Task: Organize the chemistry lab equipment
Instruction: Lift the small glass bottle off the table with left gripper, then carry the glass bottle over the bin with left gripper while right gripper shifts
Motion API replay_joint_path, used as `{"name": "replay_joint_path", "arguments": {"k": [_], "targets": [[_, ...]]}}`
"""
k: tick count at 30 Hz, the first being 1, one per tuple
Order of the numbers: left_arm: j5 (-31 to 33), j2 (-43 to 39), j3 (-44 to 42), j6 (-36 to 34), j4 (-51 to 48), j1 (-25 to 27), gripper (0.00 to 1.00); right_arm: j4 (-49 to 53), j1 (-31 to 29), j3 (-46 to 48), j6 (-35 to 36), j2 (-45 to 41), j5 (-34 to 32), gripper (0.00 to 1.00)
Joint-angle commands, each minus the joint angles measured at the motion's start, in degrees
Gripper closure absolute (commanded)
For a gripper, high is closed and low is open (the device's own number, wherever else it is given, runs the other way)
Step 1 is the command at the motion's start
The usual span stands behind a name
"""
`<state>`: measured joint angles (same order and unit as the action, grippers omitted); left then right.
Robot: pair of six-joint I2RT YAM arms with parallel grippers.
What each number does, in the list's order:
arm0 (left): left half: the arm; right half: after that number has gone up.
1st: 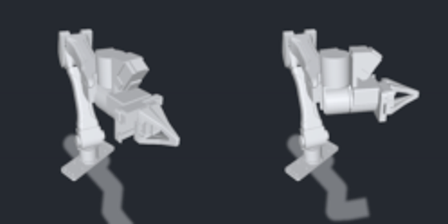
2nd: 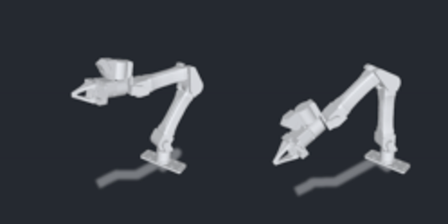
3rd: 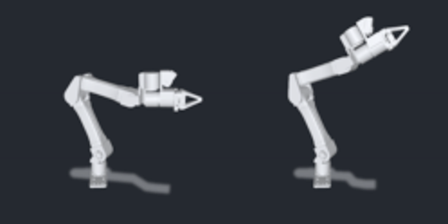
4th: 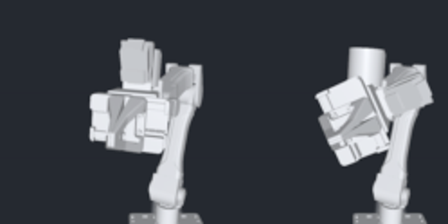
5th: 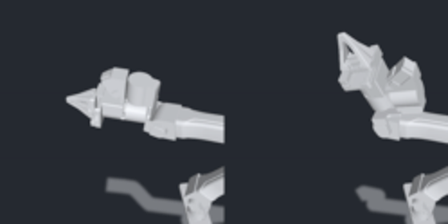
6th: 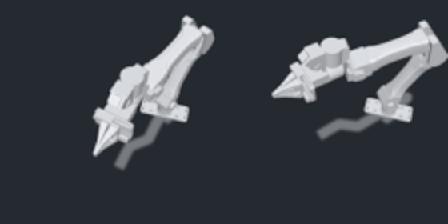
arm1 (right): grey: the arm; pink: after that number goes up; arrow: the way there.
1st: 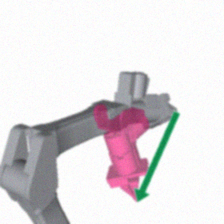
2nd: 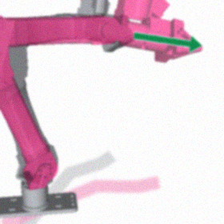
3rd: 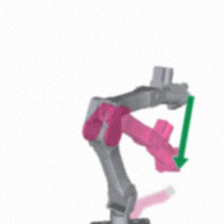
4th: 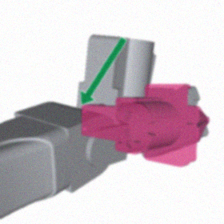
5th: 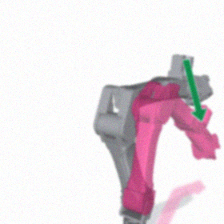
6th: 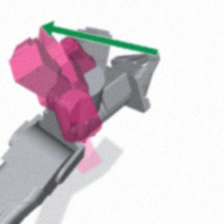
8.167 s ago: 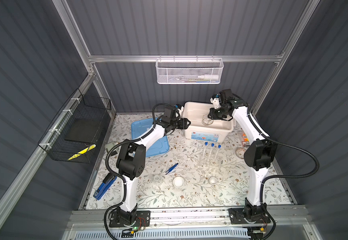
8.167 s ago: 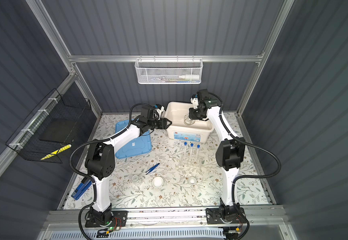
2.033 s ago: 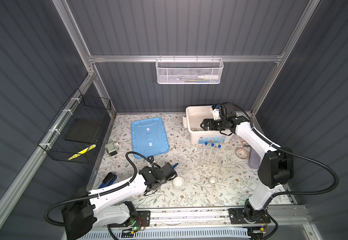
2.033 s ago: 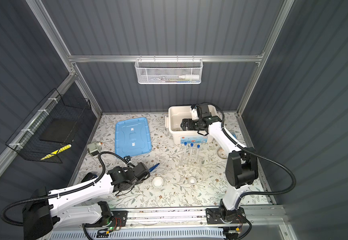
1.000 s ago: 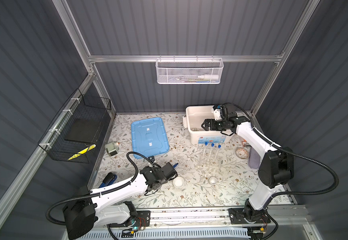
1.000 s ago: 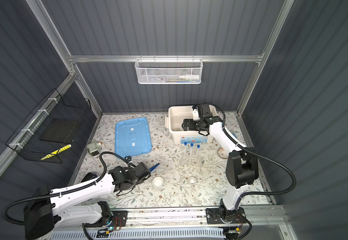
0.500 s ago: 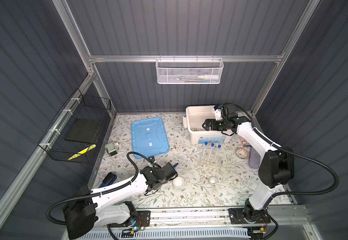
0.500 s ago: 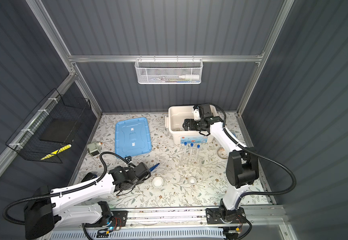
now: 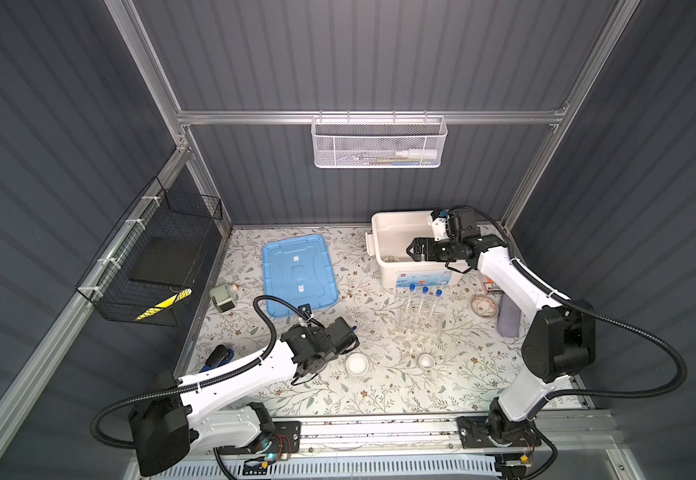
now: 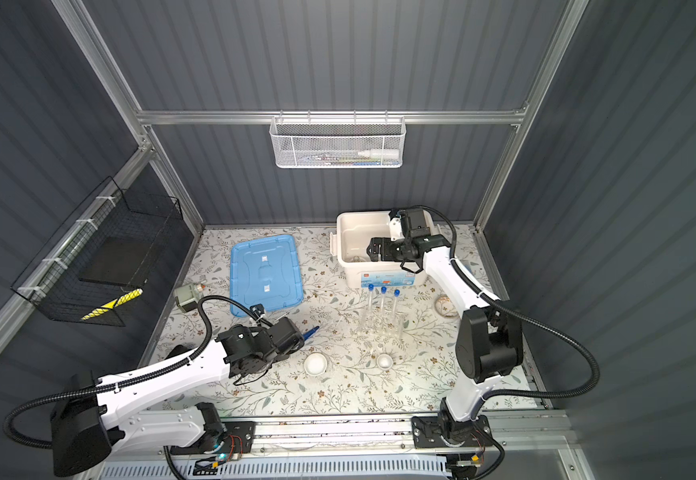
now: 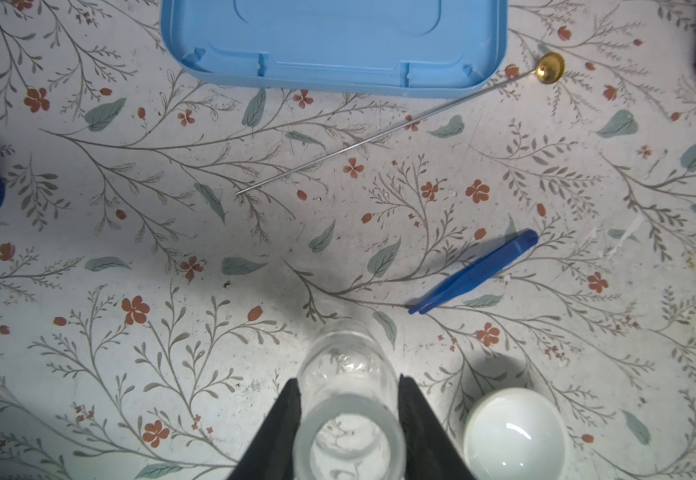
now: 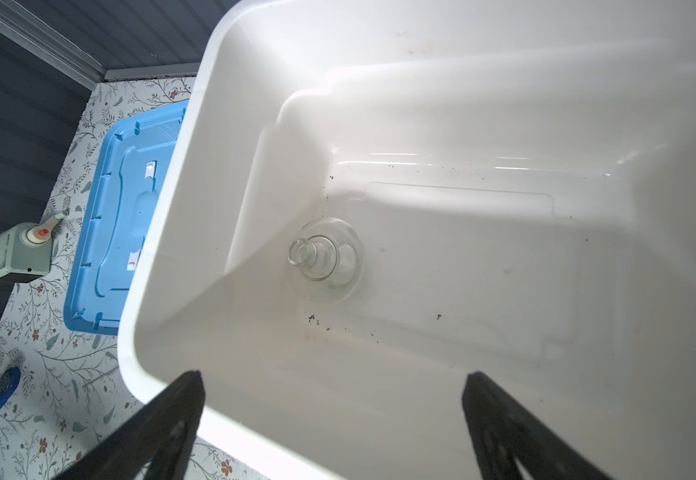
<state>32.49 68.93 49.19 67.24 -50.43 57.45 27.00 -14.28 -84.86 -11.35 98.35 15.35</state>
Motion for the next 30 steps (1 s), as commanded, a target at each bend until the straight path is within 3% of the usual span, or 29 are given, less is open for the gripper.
{"name": "replay_joint_path", "arguments": {"k": [1, 12, 21, 30], "targets": [[3.8, -0.5, 3.4, -2.1, -3.3, 0.2, 0.66, -0.8, 0.4, 0.7, 0.1, -1.6, 0.9, 0.01], [8.0, 2.2, 16.1, -12.7, -4.9, -2.3, 0.66, -1.8, 2.4, 2.3, -0.6, -6.9, 1.4, 0.01], [2.0, 7.5, 26.8, -29.1, 3.8, -11.3, 0.67, -1.3, 6.6, 4.2, 0.0, -11.3, -1.4, 0.01], [-5.7, 24.2, 50.9, -44.6, 7.7, -16.1, 0.67, 0.3, 12.5, 4.8, 1.2, -12.5, -5.8, 0.01]]}}
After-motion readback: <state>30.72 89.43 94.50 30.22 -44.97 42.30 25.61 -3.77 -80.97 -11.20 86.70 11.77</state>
